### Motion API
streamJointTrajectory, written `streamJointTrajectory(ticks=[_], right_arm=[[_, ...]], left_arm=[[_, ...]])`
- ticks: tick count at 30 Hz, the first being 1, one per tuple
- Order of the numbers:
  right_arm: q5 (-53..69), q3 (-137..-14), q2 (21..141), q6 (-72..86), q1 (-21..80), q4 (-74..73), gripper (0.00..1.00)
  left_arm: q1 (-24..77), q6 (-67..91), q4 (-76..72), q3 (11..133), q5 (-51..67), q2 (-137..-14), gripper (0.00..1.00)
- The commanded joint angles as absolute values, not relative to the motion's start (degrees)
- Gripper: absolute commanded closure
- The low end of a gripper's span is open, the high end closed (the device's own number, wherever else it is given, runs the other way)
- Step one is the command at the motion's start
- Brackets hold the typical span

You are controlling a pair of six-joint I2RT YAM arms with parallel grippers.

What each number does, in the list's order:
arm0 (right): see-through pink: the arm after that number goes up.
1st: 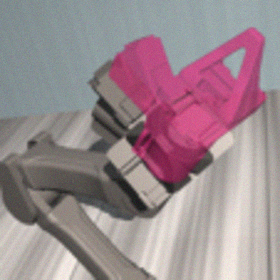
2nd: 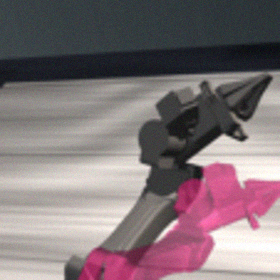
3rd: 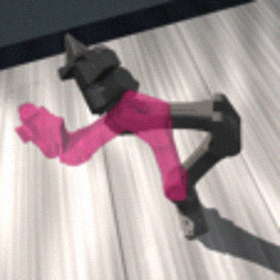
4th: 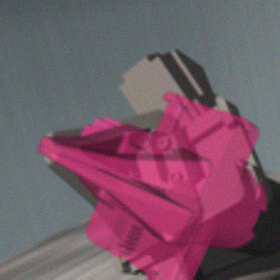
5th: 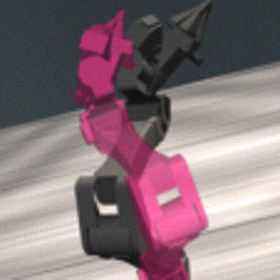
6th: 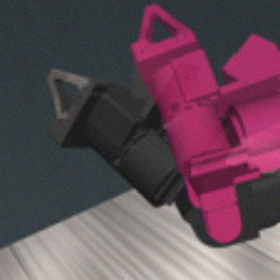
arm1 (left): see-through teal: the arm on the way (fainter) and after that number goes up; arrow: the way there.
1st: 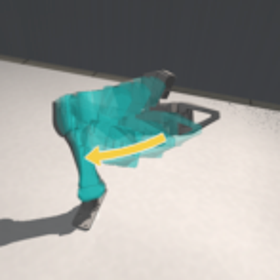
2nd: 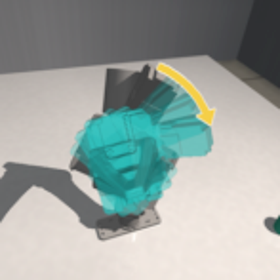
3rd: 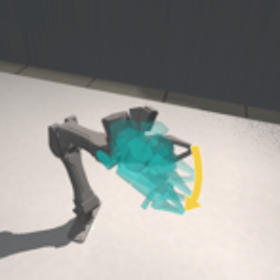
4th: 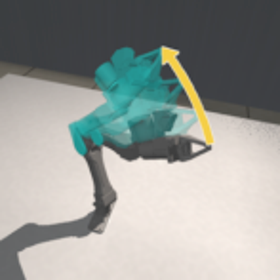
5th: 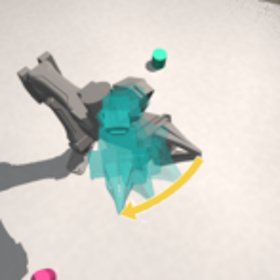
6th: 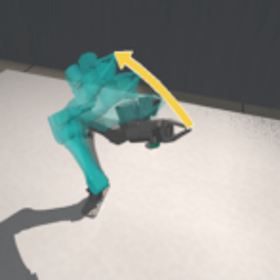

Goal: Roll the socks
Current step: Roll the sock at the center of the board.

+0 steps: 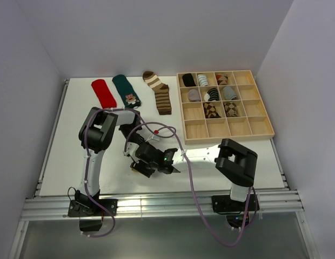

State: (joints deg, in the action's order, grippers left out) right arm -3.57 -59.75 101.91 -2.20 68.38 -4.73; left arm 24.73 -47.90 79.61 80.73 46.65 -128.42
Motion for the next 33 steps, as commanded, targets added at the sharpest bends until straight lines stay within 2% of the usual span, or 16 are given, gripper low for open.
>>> streamJointTrajectory(ticks=[1,9,12,15,16,19,21,26,33], right_arm=[[-4.7,-62.0,103.3,-3.1,70.0,-5.1,0.42],[-4.6,-62.3,104.8,-2.8,70.3,-5.6,0.45],[-5.1,-62.5,105.6,-2.5,70.4,-5.5,0.51],[-5.6,-62.6,106.6,-1.9,70.1,-5.2,0.72],[-5.1,-62.6,106.9,-1.6,70.0,-5.3,0.83],[-2.1,-62.1,106.9,-0.4,67.8,-5.4,0.92],[2.1,-61.4,106.6,-0.1,66.1,-5.5,0.93],[15.9,-60.5,106.0,3.4,58.5,-5.5,0.95],[32.3,-64.8,111.3,5.6,51.5,-9.1,0.94]], left_arm=[[24.9,-51.4,70.8,81.6,39.3,-130.9,1.0],[24.8,-51.0,70.8,82.2,39.7,-131.3,1.0],[24.8,-50.5,70.2,82.2,39.8,-131.2,0.98],[24.8,-49.6,69.4,82.0,40.1,-130.6,0.9],[24.7,-49.3,69.2,81.7,40.4,-130.3,0.88],[24.5,-48.4,67.6,81.3,41.9,-128.8,0.79],[23.6,-47.0,65.7,81.2,43.4,-126.4,0.78],[19.0,-40.2,59.7,81.4,51.3,-118.8,0.7],[12.6,-33.1,51.6,78.2,56.3,-113.3,0.68]])
